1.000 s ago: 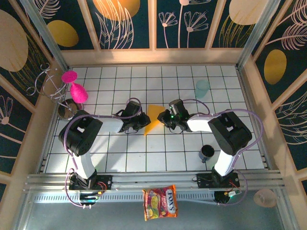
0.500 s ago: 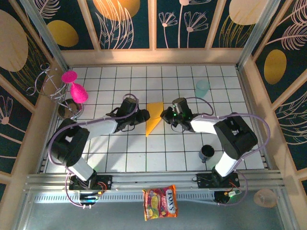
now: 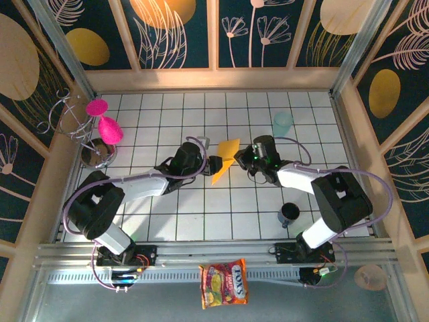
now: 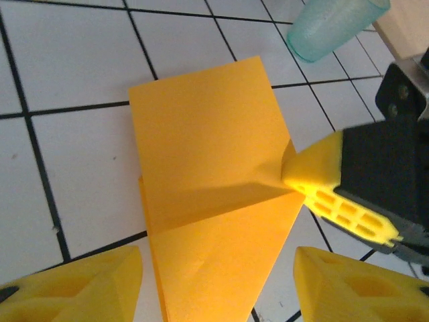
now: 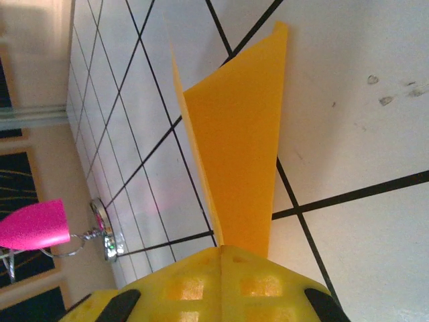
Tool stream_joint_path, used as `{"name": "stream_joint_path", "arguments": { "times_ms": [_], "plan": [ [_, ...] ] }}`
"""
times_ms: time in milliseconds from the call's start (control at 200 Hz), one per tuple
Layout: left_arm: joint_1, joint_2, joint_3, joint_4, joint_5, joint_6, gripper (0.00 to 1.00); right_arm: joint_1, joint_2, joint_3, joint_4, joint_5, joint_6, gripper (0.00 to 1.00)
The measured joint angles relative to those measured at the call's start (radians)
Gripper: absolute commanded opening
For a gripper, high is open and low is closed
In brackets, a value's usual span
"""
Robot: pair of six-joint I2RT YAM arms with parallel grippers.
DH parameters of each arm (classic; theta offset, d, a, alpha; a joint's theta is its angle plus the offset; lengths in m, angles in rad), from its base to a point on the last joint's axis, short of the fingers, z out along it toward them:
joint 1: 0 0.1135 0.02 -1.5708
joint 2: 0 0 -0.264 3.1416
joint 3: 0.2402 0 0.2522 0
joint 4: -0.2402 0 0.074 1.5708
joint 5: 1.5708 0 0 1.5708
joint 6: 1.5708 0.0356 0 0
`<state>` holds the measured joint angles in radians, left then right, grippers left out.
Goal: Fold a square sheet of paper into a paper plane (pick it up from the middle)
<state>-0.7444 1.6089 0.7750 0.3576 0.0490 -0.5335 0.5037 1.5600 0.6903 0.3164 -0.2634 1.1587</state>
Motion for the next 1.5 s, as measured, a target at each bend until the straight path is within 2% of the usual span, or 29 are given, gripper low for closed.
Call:
{"name": "stream_joint_path", "arguments": {
  "times_ms": [215,385,646,1141,1236,1296,1497],
  "plan": [
    [-0.094,0.072,0.000,0.035,-0.113,0.153,0.61,-0.009,-0.002,-0.004,-0.001,-0.019,0.027,0.00],
    [-0.130,0.105,-0.004,0.081,-0.162,0.238,0.60,-0.019,-0.002,-0.017,0.000,-0.034,0.043,0.00],
    [-0.198,0.168,-0.037,0.177,-0.240,0.382,0.51,-0.033,-0.002,-0.019,0.003,-0.076,0.064,0.00],
    [-0.205,0.239,-0.037,0.245,-0.309,0.480,0.32,-0.039,-0.002,-0.032,0.018,-0.125,0.087,0.00],
    [-0.205,0.239,-0.037,0.247,-0.313,0.481,0.29,-0.039,-0.002,-0.032,0.017,-0.129,0.087,0.03],
    [-0.205,0.240,-0.037,0.249,-0.312,0.481,0.27,-0.039,-0.002,-0.032,0.017,-0.132,0.086,0.08],
    [-0.205,0.240,-0.037,0.253,-0.312,0.478,0.23,-0.040,-0.001,-0.031,-0.016,-0.137,0.060,0.35]
  ]
}}
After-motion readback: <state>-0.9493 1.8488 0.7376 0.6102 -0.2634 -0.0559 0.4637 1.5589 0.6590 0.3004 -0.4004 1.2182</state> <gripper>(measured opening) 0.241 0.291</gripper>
